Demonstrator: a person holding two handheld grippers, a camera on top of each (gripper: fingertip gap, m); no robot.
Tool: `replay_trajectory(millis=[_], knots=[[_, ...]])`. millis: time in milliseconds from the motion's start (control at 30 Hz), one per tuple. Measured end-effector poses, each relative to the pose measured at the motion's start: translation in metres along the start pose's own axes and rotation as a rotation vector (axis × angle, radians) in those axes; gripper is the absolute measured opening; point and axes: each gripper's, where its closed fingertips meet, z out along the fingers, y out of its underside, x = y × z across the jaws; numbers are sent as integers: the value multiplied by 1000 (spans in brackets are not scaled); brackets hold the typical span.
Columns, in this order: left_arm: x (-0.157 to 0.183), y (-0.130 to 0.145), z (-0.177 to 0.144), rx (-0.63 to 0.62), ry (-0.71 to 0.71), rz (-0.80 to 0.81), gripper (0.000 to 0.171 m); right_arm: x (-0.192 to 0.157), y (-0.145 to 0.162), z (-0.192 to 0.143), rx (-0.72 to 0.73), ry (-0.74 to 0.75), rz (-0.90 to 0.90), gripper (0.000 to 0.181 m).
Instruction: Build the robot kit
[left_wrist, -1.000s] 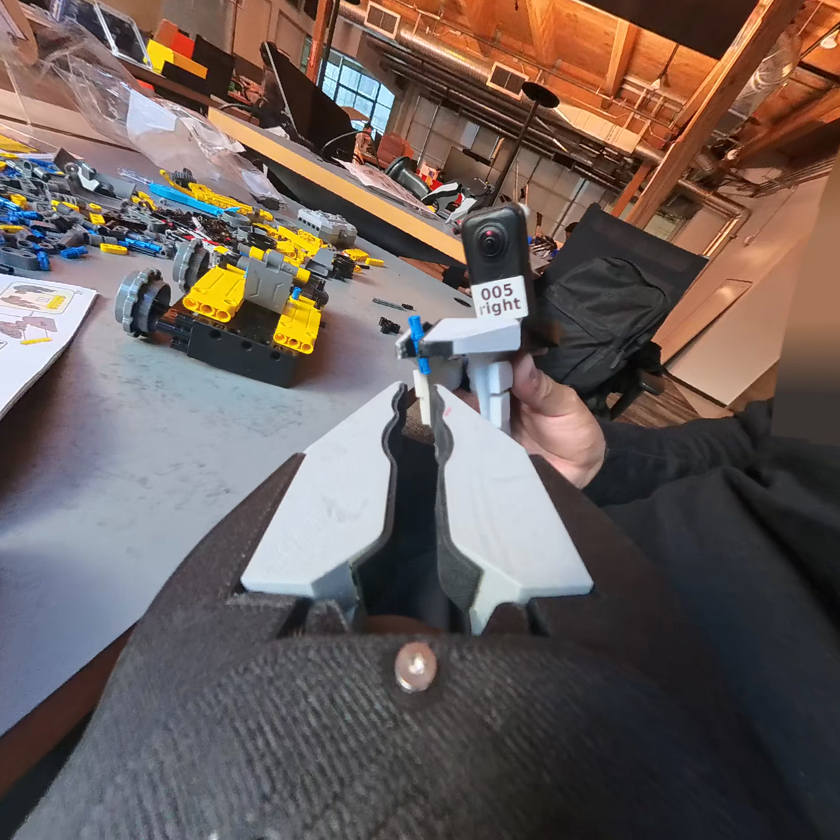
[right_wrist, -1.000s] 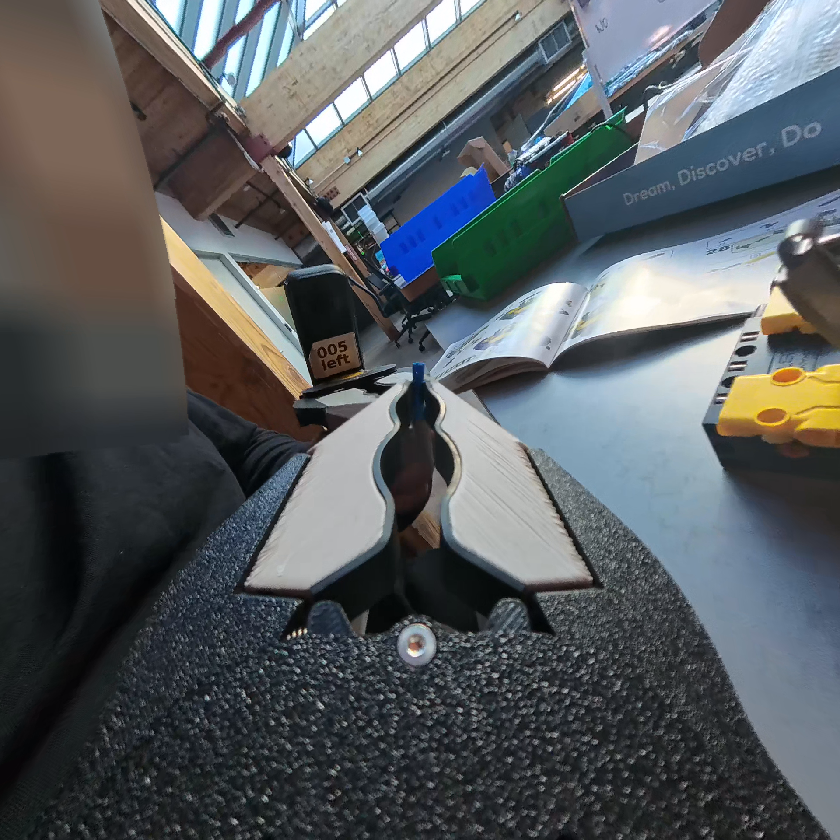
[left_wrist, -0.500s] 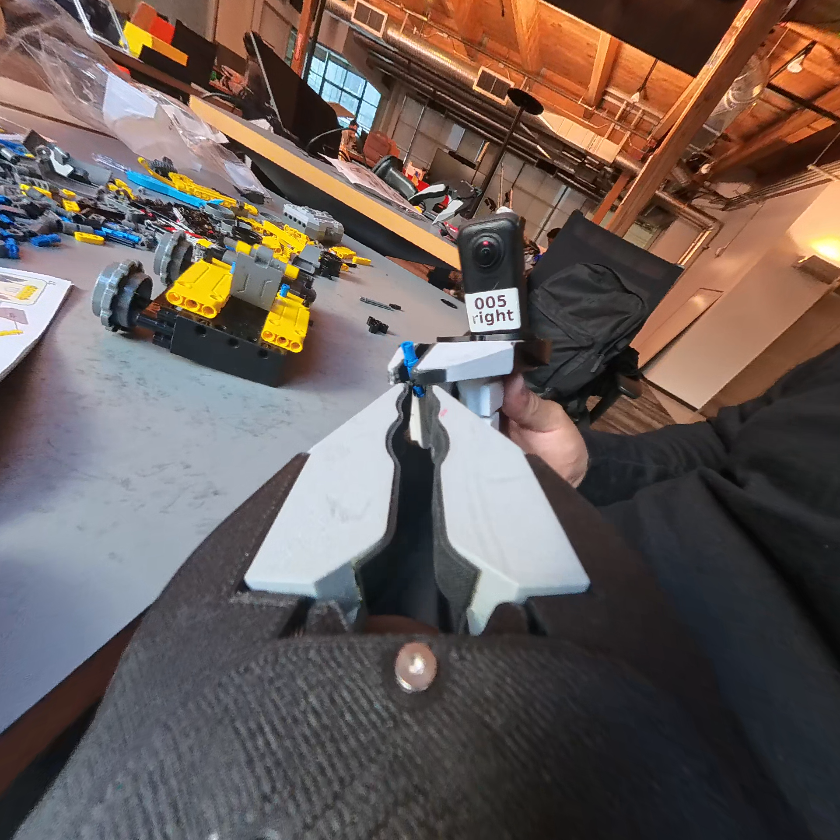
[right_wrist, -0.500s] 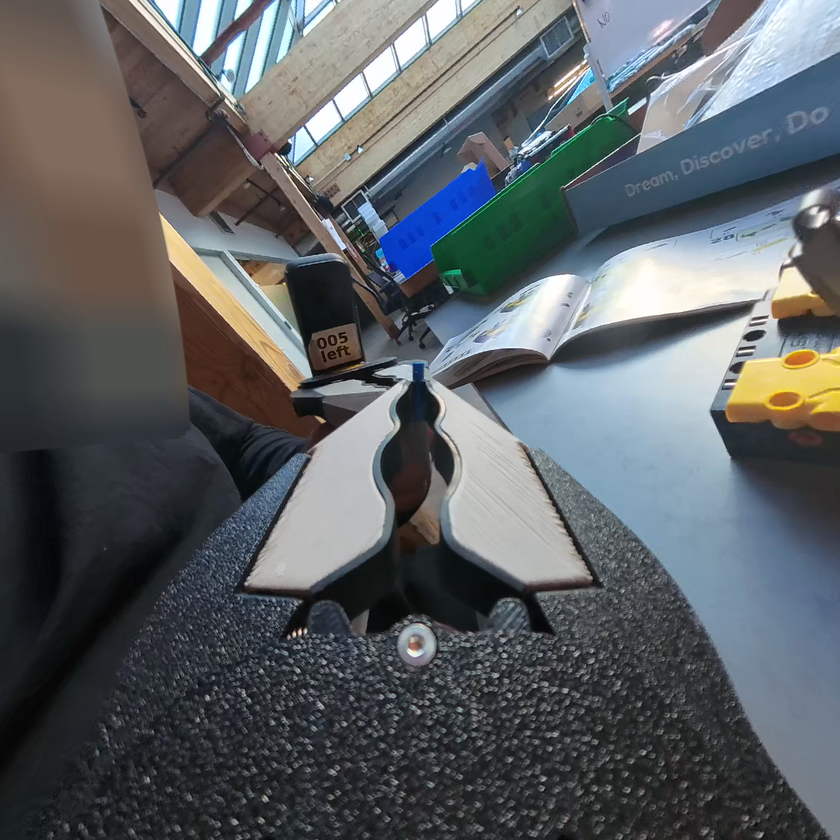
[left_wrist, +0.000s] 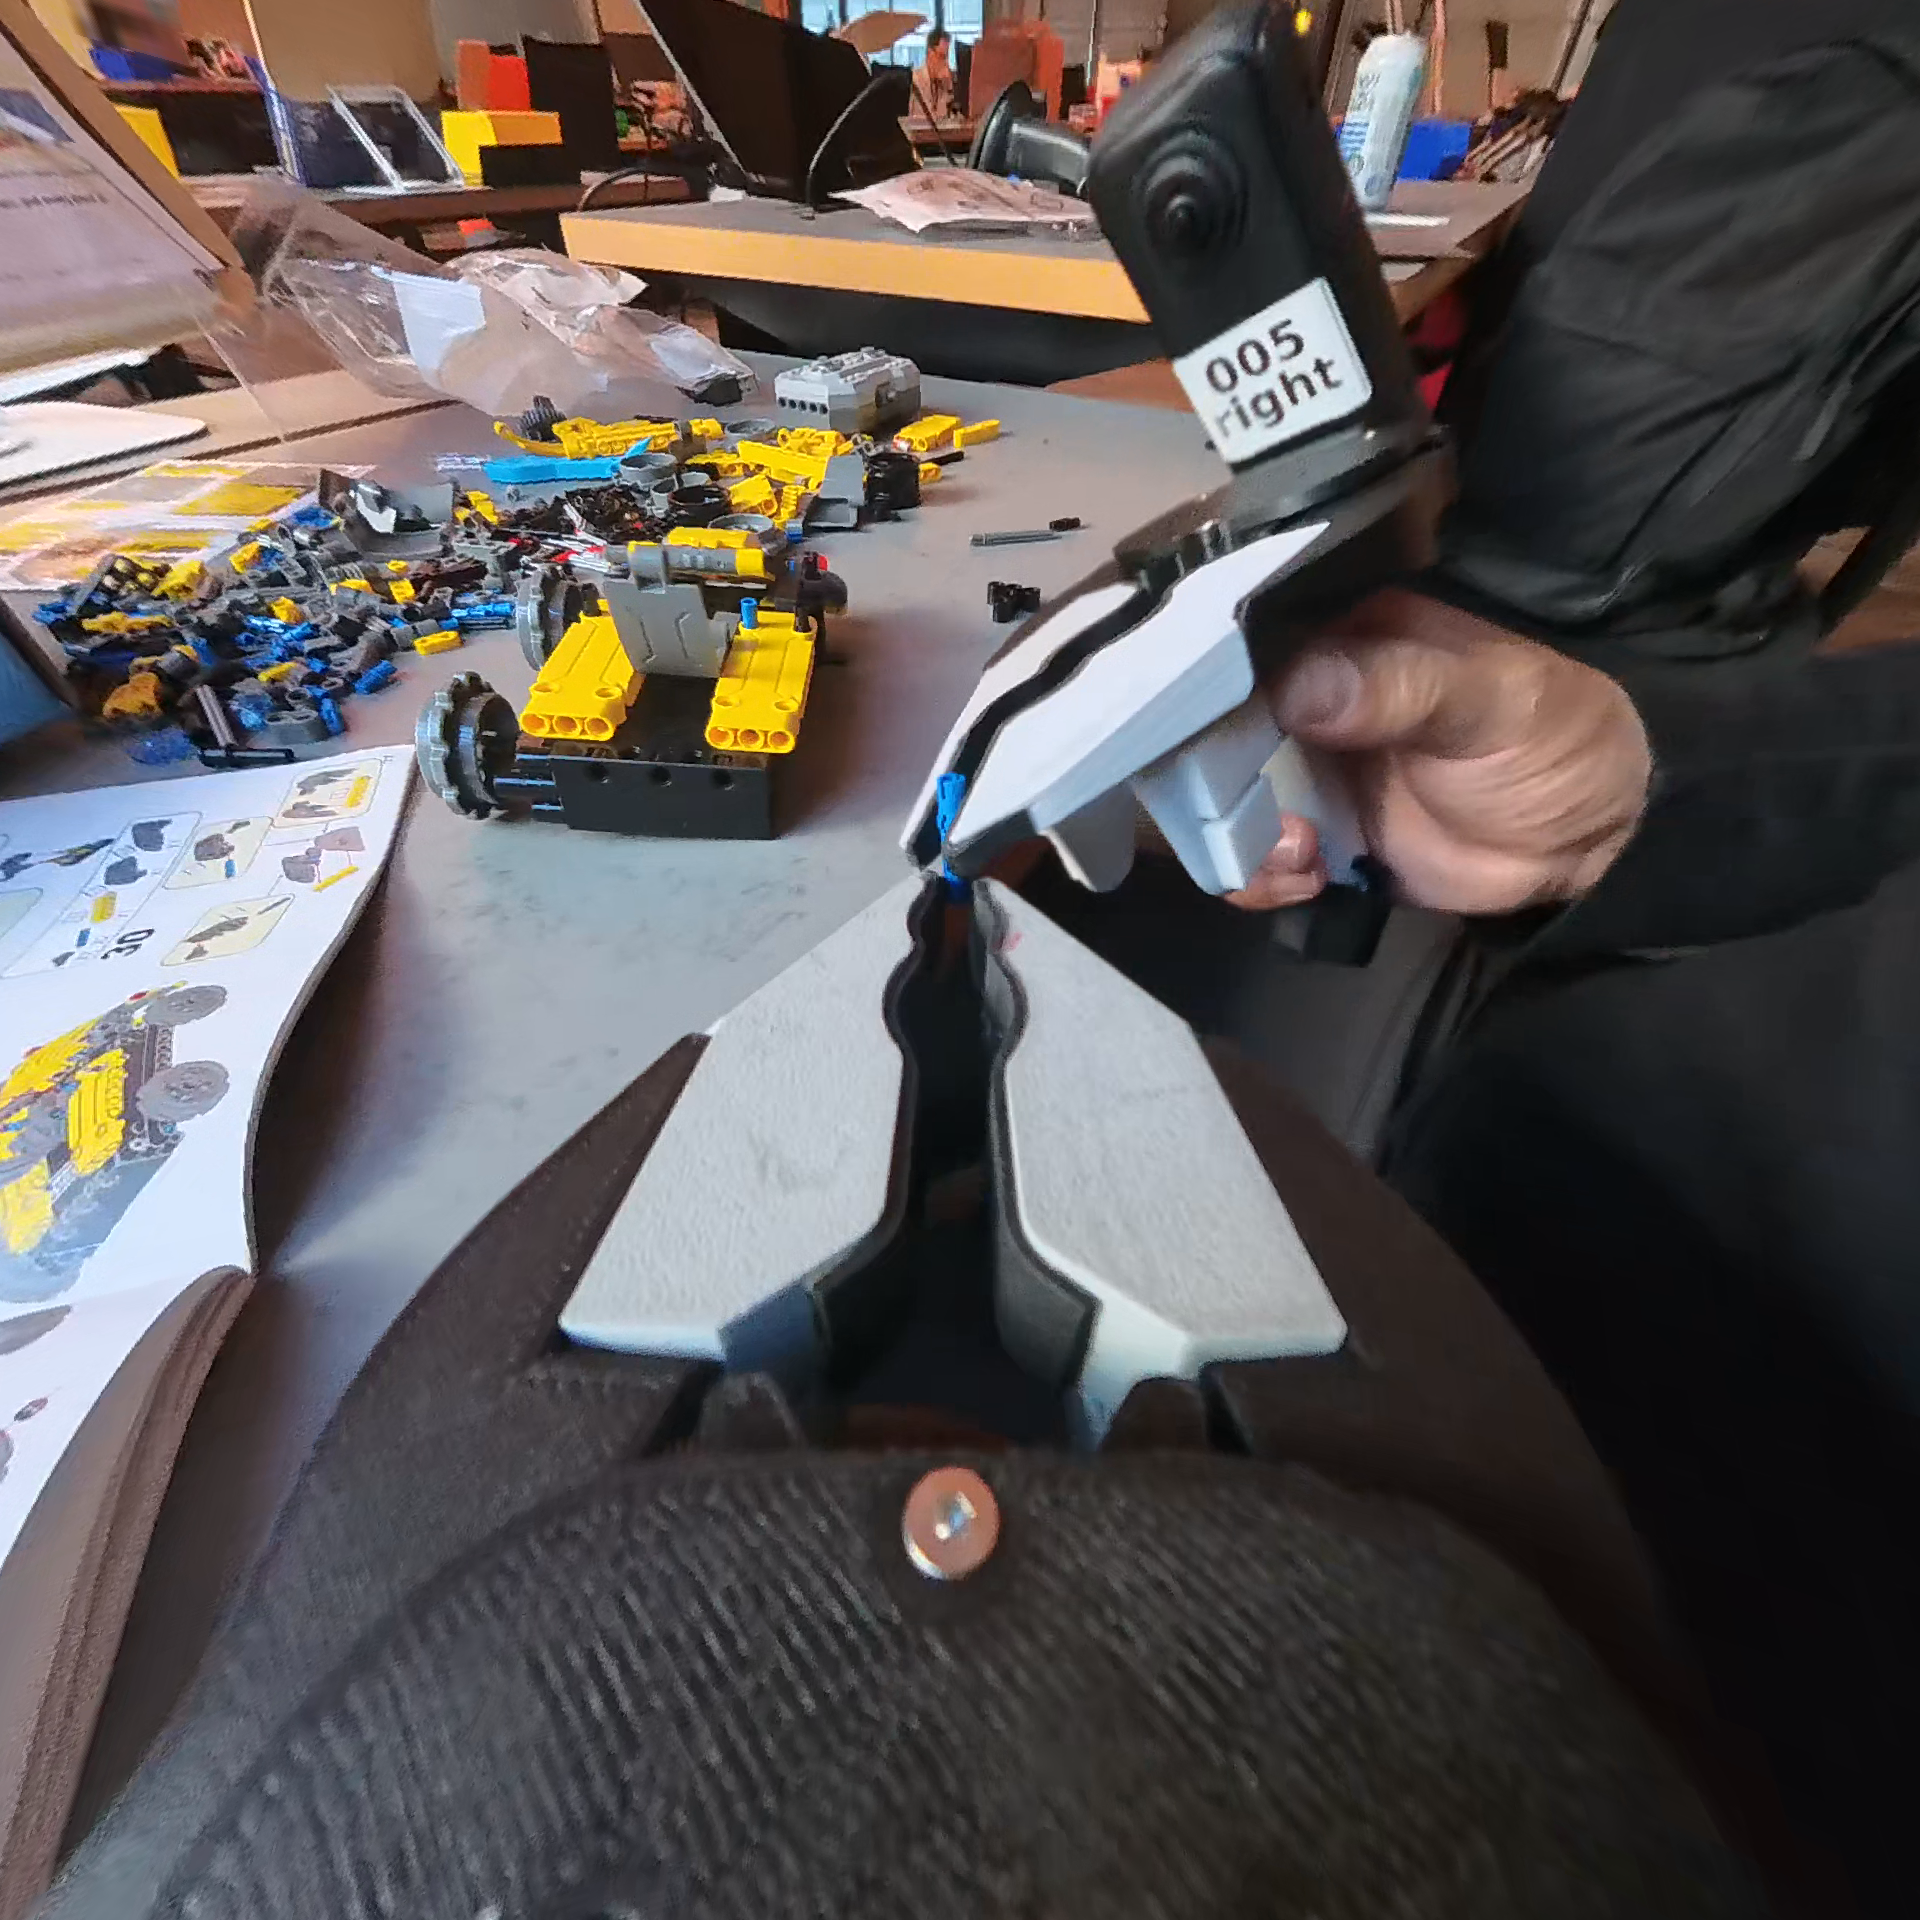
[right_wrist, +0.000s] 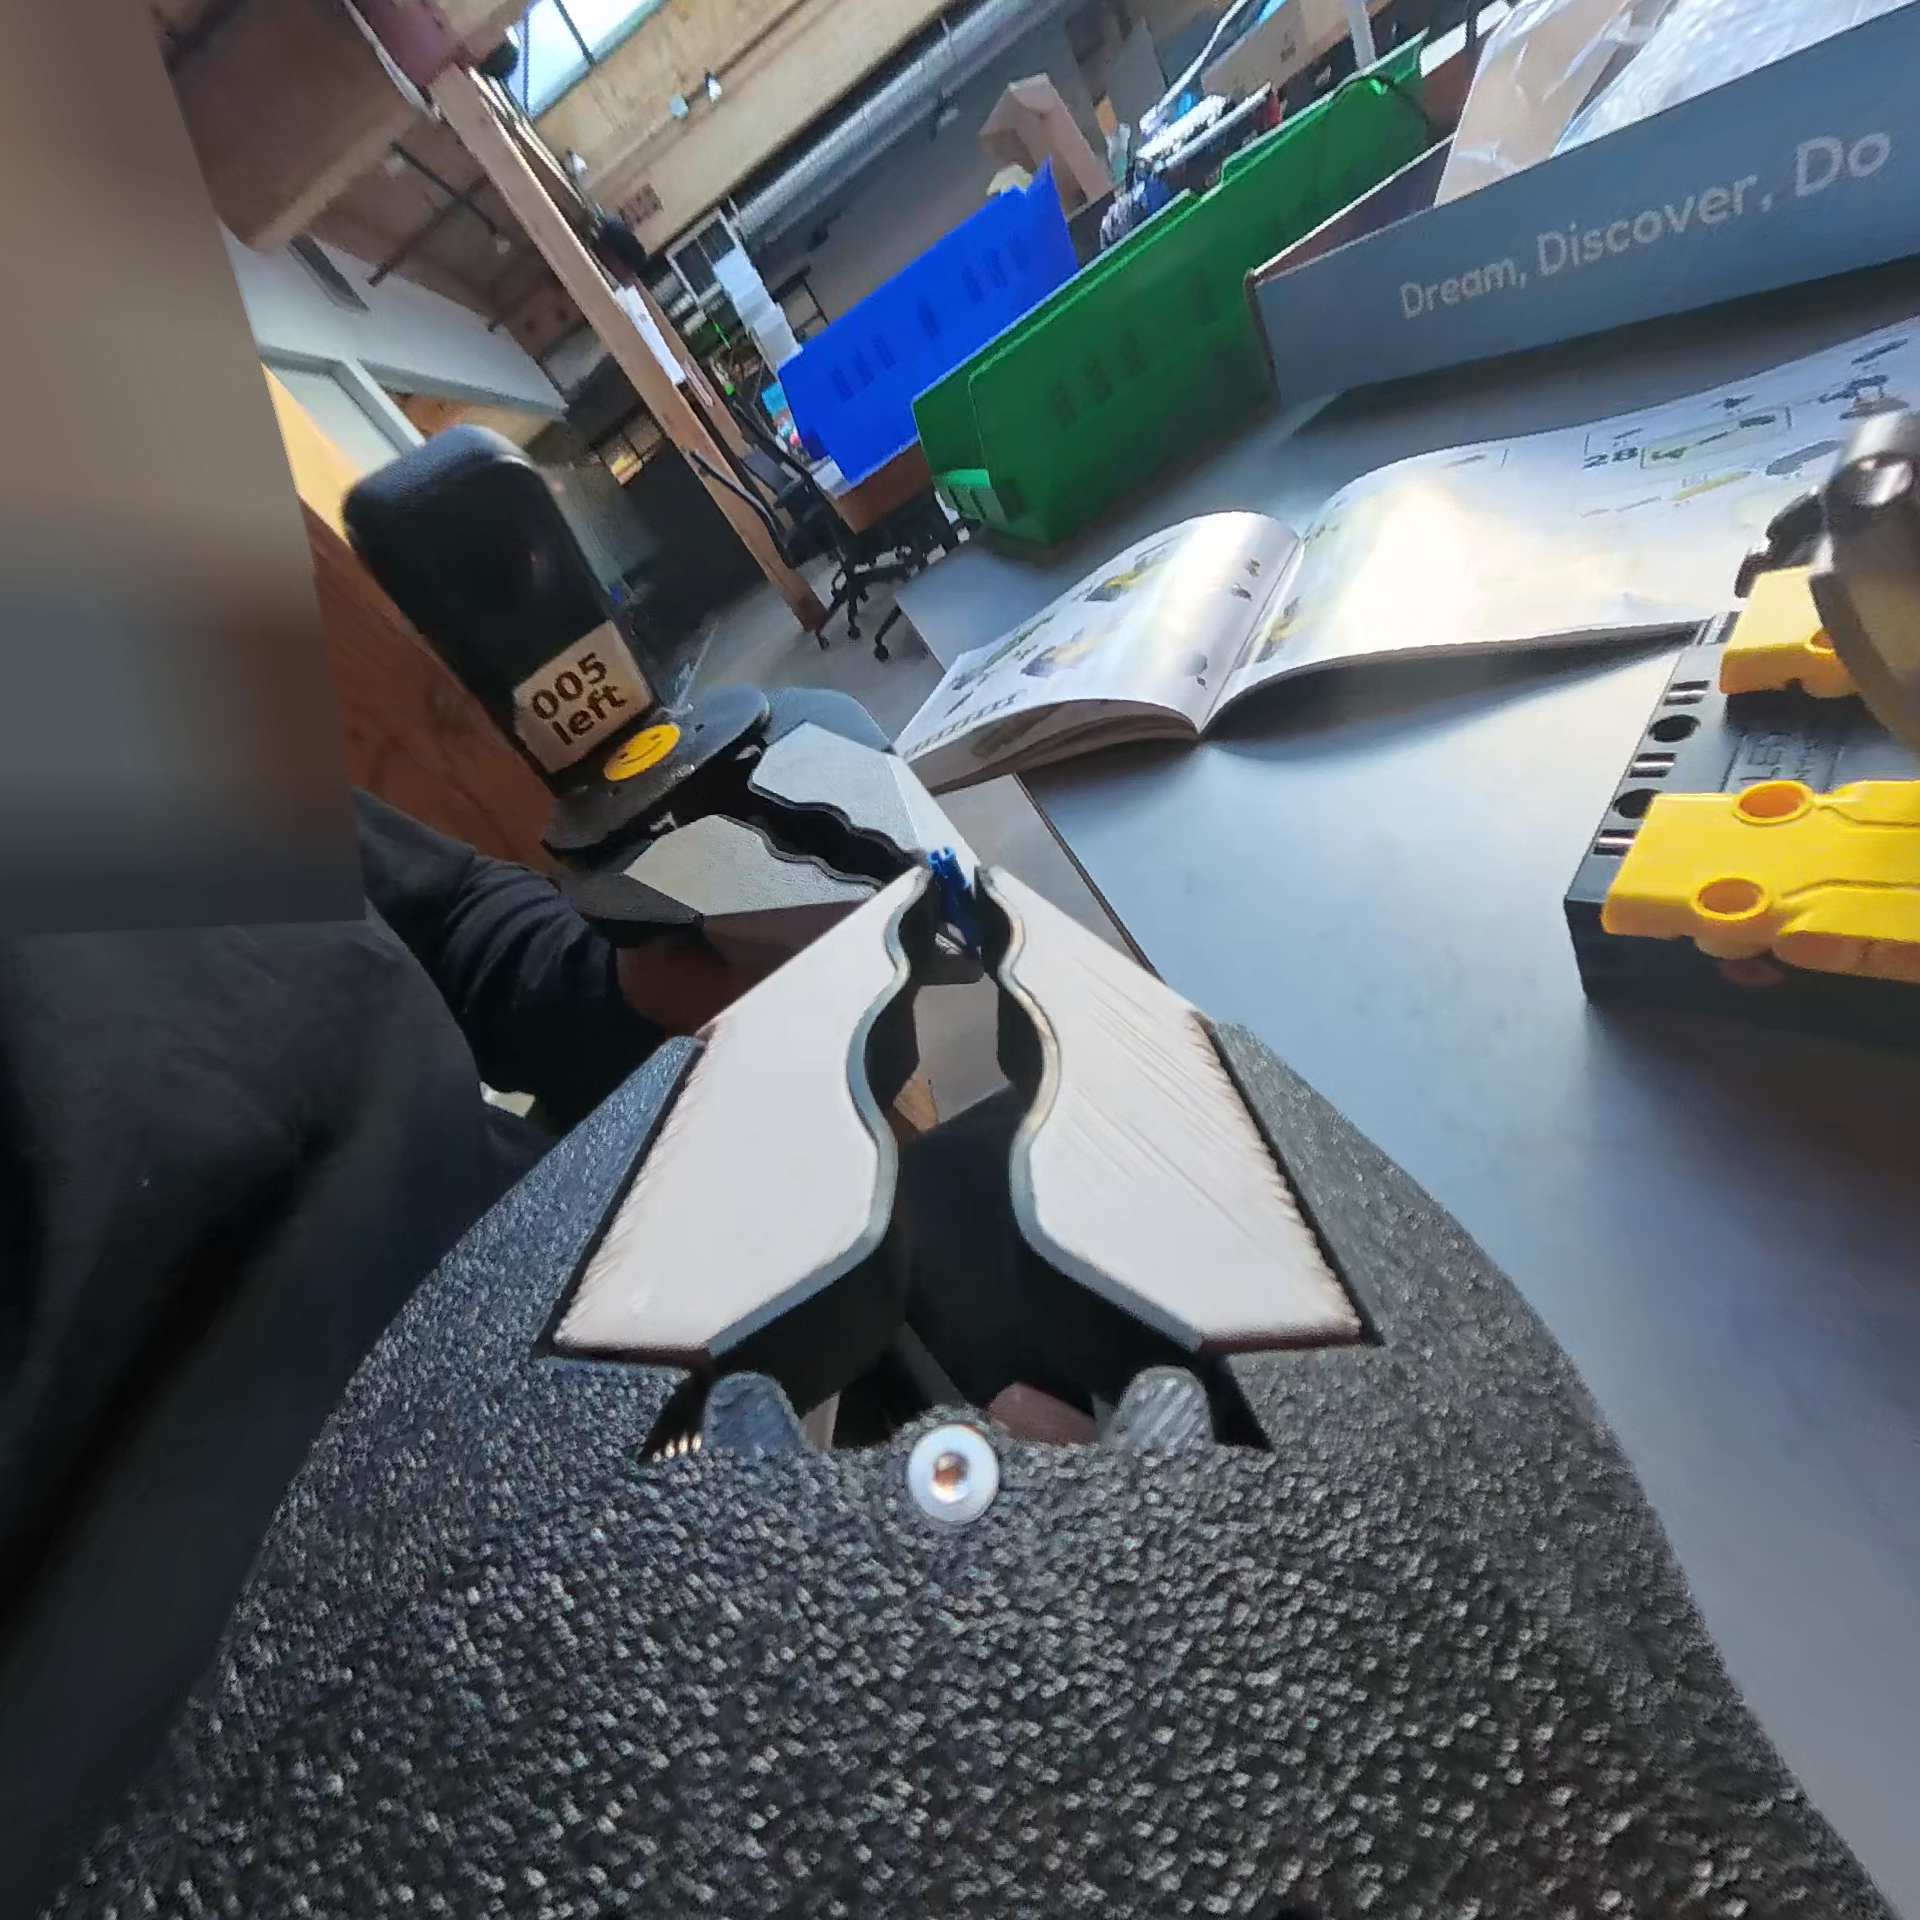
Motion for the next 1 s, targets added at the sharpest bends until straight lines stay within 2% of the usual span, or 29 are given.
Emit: replay_trajectory(millis=[167,433,633,867,1000], knots=[[2,0,1,1,12,-15,2,1,3,-6,-52,40,-54,7],[1,2,2,-8,10,-27,2,2,0,-15,-40,32,-58,9],[-1,5,3,-16,1,-32,2,6,-1,-24,-85,57,-90,24],[4,10,8,-64,-34,117,1,5,5,-24,-185,24,-127,25],[6,13,8,-90,-57,202,1,5,9,-19,-272,18,-196,18]])
